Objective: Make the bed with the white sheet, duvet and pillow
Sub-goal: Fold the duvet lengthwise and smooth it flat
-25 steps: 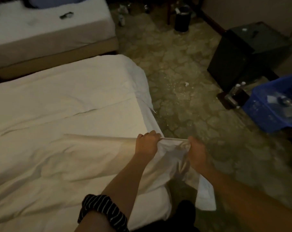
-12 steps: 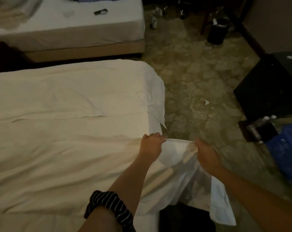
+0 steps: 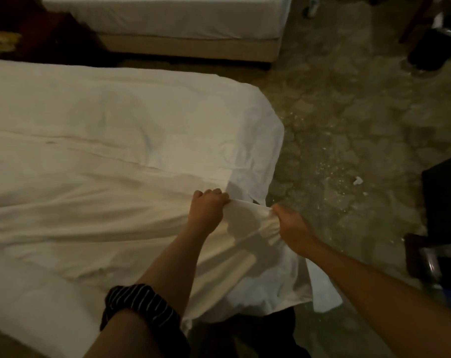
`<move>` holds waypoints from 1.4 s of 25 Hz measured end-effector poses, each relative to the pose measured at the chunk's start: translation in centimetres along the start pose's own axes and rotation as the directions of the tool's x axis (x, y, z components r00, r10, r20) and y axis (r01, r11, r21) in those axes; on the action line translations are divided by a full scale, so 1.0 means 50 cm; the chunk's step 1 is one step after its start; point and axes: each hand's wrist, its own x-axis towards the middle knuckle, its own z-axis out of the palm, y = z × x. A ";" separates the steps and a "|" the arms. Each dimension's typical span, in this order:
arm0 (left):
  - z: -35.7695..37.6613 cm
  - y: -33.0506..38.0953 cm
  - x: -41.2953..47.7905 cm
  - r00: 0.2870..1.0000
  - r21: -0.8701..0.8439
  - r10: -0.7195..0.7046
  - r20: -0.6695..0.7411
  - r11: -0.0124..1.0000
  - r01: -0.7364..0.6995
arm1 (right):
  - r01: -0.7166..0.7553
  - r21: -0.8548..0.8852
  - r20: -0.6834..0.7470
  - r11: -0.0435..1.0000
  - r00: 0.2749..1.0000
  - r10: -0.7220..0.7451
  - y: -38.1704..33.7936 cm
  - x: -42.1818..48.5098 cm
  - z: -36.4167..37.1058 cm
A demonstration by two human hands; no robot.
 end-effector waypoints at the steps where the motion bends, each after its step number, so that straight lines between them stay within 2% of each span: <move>1: -0.001 -0.001 0.010 1.000 -0.009 -0.018 -0.006 1.000 0.018 | 0.020 -0.040 0.016 0.999 1.000 -0.019 0.005 0.018 -0.004; 3: 0.006 -0.002 0.027 0.999 -0.023 -0.034 -0.004 0.999 0.034 | -0.005 0.020 0.103 1.000 0.995 0.003 0.011 0.042 -0.007; 5: 0.012 0.000 0.042 0.999 -0.041 -0.041 0.001 0.998 0.041 | -0.017 0.006 0.158 1.000 0.987 0.016 0.019 0.061 -0.018; 10: 0.019 -0.017 0.098 1.000 -0.046 -0.002 0.020 0.999 0.003 | -0.049 0.040 0.164 0.998 0.986 0.042 0.022 0.108 -0.017; 12: 0.016 -0.020 0.126 0.999 -0.068 0.032 -0.036 0.997 -0.034 | -0.099 0.048 0.157 0.994 0.984 0.090 0.028 0.140 -0.022; 14: 0.025 -0.012 0.143 0.991 -0.098 0.058 -0.121 0.993 -0.070 | -0.186 -0.047 0.168 0.981 0.967 0.191 0.042 0.181 -0.038; 15: 0.029 -0.006 0.150 0.990 -0.115 0.064 -0.129 0.990 -0.079 | -0.238 -0.121 0.184 0.964 0.949 0.257 0.046 0.195 -0.051; 16: 0.031 0.000 0.156 0.996 -0.128 0.050 -0.075 0.990 -0.059 | -0.263 -0.172 0.216 0.949 0.930 0.297 0.050 0.206 -0.059; 18: 0.032 0.009 0.178 1.000 -0.127 -0.009 0.004 0.992 0.009 | -0.194 -0.242 0.286 0.951 0.922 0.261 0.064 0.231 -0.065; 22: 0.016 0.021 0.185 0.988 -0.125 -0.155 0.026 0.980 0.157 | 0.006 -0.272 0.358 0.962 0.929 0.096 0.093 0.275 -0.062; 26: 0.015 0.050 0.128 0.946 -0.140 -0.315 0.078 0.936 0.323 | 0.216 -0.215 0.504 0.952 0.860 -0.081 0.103 0.287 -0.058; 29: -0.001 0.065 0.069 0.904 -0.188 -0.415 0.100 0.884 0.427 | 0.263 -0.141 0.531 0.955 0.834 -0.151 0.078 0.298 -0.067; 35: -0.024 0.030 -0.102 0.799 -0.225 -0.597 0.072 0.771 0.596 | 0.465 -0.135 0.601 0.875 0.740 -0.300 -0.052 0.256 -0.041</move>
